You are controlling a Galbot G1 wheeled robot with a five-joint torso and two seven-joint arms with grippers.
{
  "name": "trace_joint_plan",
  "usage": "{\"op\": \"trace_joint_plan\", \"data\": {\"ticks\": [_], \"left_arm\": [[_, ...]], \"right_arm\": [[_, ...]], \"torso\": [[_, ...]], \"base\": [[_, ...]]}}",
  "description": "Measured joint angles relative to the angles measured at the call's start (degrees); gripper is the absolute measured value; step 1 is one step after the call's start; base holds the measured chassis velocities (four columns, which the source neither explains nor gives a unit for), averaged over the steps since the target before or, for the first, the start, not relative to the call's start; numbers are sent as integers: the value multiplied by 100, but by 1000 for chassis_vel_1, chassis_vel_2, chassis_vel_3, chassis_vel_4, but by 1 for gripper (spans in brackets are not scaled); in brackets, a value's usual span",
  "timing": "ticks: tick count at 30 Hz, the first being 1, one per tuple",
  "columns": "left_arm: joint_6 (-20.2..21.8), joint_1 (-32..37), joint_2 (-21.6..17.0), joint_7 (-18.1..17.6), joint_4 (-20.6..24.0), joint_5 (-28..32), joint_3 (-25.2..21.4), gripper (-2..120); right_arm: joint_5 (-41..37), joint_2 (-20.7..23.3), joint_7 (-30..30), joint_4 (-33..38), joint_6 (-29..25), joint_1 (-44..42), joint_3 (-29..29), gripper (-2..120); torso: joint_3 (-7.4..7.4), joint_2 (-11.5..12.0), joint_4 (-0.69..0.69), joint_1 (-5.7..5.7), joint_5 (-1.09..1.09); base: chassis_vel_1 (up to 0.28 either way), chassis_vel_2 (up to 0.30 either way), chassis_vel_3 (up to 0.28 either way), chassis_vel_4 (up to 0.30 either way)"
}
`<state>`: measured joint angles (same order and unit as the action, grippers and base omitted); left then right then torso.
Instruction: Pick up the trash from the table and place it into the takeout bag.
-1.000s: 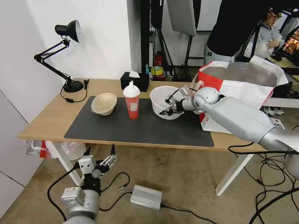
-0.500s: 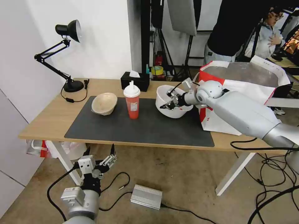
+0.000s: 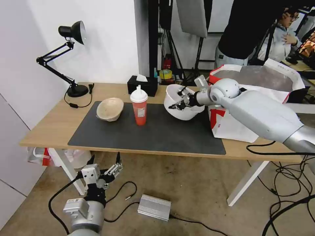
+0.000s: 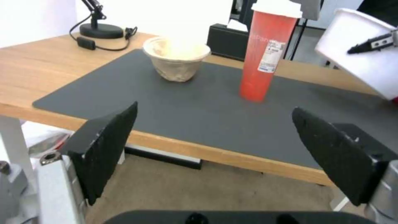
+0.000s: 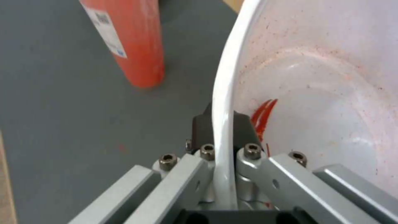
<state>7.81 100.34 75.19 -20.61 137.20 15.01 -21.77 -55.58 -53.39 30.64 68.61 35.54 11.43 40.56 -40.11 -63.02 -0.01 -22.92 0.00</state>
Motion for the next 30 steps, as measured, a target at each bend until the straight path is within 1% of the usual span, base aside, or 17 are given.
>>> {"op": "trace_joint_plan", "data": {"ticks": [20, 30], "left_arm": [[-7, 71, 65, 3, 81, -73, 27, 100], [-25, 83, 76, 1, 83, -111, 29, 100]], "right_arm": [[-202, 55, 120, 237, -60, 384, 182, 0], [-239, -54, 136, 198, -83, 431, 185, 0]], "torso": [[0, 0, 1, 0, 0], [0, 0, 1, 0, 0]], "base": [[0, 0, 0, 0], [0, 0, 0, 0]]}}
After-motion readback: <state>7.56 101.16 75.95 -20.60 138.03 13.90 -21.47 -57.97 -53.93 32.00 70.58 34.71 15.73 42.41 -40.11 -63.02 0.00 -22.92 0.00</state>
